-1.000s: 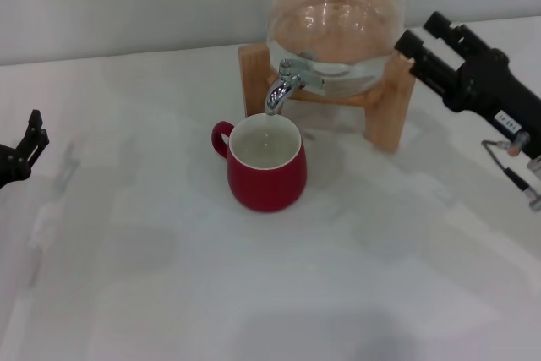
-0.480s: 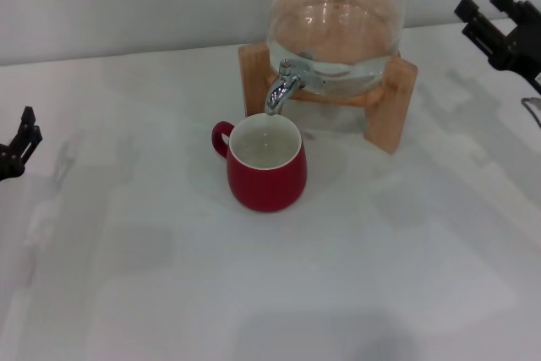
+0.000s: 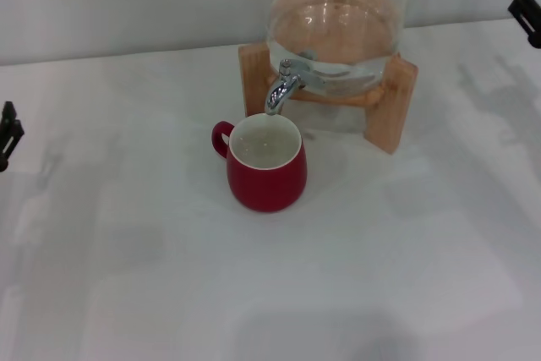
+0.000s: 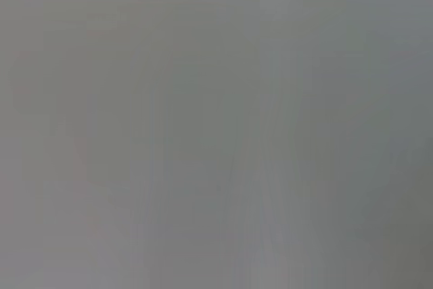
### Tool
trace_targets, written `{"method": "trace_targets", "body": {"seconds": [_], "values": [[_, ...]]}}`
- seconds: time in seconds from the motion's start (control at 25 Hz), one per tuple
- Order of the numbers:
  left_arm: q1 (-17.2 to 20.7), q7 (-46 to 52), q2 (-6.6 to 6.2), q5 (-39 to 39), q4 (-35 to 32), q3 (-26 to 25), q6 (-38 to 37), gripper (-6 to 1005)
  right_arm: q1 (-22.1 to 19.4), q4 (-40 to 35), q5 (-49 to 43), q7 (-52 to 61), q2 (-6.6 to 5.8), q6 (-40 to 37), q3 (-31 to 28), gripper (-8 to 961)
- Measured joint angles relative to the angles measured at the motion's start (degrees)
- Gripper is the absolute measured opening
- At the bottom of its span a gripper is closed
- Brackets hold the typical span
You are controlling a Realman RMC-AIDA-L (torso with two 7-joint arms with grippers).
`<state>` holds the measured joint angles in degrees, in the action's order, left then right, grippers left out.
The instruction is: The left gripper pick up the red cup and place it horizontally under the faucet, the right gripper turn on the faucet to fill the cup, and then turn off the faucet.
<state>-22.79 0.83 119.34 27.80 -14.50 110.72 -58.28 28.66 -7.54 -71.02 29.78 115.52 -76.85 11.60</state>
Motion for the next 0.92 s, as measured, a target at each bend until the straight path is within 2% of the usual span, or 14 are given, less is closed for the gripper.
{"method": "trace_targets", "body": {"seconds": [0.44, 0.92], "values": [[0.51, 0.16, 0.02, 8.43, 0.00, 0.02, -2.24, 887, -0.45, 2.45, 9.43, -7.49, 0.17, 0.58, -0.01, 722], [1.10, 0.03, -0.05, 9.91, 0.00, 0.02, -2.55, 888, -0.74, 3.60, 10.88, -8.29, 0.17, 0.67, -0.01, 722]]}}
